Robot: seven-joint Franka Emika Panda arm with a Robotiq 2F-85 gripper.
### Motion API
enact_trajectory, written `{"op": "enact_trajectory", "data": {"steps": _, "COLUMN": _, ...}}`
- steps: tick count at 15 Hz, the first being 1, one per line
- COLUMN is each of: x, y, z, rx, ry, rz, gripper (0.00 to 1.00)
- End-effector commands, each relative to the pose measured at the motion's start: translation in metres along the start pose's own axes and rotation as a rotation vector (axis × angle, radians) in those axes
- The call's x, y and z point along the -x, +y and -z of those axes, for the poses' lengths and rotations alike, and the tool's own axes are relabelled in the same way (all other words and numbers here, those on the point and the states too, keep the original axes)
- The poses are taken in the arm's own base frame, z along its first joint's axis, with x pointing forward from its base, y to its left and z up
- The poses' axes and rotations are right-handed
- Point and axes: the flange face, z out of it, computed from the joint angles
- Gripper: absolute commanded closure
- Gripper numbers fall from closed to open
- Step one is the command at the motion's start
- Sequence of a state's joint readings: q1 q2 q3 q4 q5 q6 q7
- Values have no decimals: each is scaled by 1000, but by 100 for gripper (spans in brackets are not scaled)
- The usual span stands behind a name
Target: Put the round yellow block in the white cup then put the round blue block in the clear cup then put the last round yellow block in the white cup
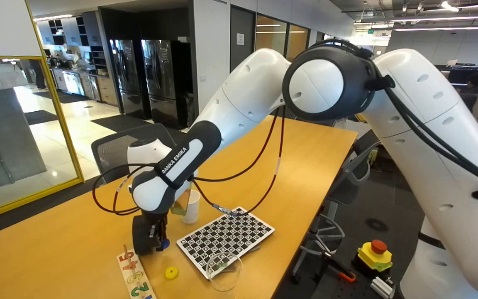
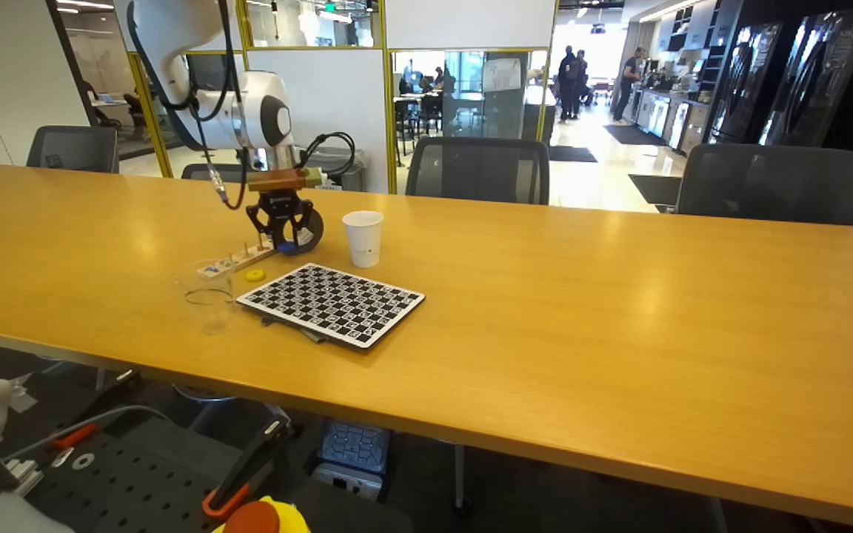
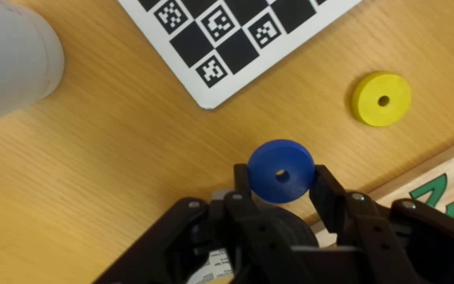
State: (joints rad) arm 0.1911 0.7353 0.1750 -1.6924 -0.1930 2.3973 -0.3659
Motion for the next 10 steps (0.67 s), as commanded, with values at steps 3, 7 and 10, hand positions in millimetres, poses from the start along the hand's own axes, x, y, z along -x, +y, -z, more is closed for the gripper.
{"op": "enact_trajectory", "data": {"steps": 3, "x": 37, "y": -55, "z": 65, "rx": 39, "ry": -60, "rz": -197, "gripper": 78}}
{"op": "enact_trajectory", "data": {"steps": 7, "x": 87, "y": -91, "z": 91, "rx": 46, "ry": -75, "rz": -276, "gripper": 78}}
{"op": "enact_trajectory", "data": {"steps": 10, "x": 127, "y": -115, "z": 97, "rx": 36, "ry": -90, "rz": -290, "gripper": 78}}
